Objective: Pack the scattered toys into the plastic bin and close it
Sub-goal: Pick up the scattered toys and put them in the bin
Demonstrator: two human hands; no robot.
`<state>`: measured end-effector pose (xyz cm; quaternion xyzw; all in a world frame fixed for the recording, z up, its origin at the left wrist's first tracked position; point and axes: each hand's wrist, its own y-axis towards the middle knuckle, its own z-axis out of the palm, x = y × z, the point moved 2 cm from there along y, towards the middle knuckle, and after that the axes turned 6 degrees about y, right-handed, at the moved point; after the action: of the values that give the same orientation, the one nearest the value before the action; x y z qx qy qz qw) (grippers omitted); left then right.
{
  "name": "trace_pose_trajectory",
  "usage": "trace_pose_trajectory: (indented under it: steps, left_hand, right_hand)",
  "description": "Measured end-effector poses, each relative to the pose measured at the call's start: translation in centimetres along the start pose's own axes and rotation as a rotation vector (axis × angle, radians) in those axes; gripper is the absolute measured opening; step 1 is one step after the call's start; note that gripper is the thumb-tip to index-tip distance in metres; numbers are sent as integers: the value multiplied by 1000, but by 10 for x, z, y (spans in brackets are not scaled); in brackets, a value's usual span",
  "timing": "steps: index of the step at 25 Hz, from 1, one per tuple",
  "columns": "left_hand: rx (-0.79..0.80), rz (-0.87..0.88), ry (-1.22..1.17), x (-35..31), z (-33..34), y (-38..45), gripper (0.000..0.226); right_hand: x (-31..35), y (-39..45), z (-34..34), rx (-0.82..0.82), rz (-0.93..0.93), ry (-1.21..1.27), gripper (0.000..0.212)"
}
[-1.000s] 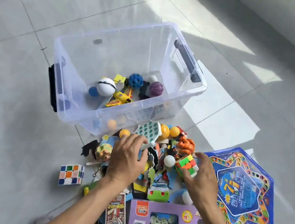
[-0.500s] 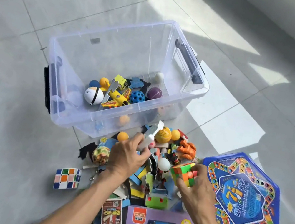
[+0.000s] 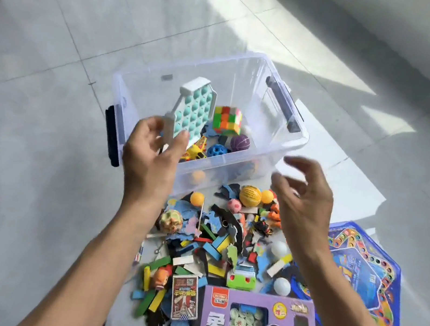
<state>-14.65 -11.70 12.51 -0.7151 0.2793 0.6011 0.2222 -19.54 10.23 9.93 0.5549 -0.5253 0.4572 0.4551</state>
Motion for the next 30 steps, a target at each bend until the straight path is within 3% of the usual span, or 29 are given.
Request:
trace_pose_trajectory:
  steps: [2, 5, 8, 11, 13, 16, 18, 21, 23, 26, 28, 30]
  left_hand:
    - [-70, 36, 211, 14, -5, -2, 42]
    - [-84, 232, 379, 57, -17, -45, 34]
    - [151, 121, 705, 140, -18, -63, 41]
    - [456, -59, 1085, 201, -11, -65, 67]
    - [552, -72, 1154, 216, -7, -62, 68]
    - [557, -38, 1123, 224, -3, -48, 55]
    - [533, -81, 1122, 223, -4, -45, 47]
    - [334, -120, 981, 201, -12, -53, 42]
    - [190, -44, 670, 166, -9, -63, 42]
    - [51, 162, 315, 92, 7, -67, 45]
    - [-7, 248, 199, 49, 23, -46, 50]
    - [-84, 291, 237, 23, 30, -12, 62]
  right_hand:
    - [-55, -30, -11, 10, 80, -228, 25]
    - [-138, -57, -30, 122, 204, -707, 46]
    - [-191, -59, -54, 245, 348, -999, 63]
    - [-218, -58, -73, 277, 230, -1117, 54]
    - [-223, -51, -78, 161, 143, -1117, 50]
    - [-226, -28, -73, 219, 176, -1122, 54]
    - [-232, -18, -67, 306, 246, -1094, 39]
    - [-207, -22, -54, 207, 256, -901, 24]
    - [-159, -29, -33, 67, 167, -637, 29]
    - [-62, -15, 17, 17, -91, -285, 36]
    - [-14, 14, 42, 40, -197, -143, 35]
    - [15, 45, 52, 59, -226, -75, 35]
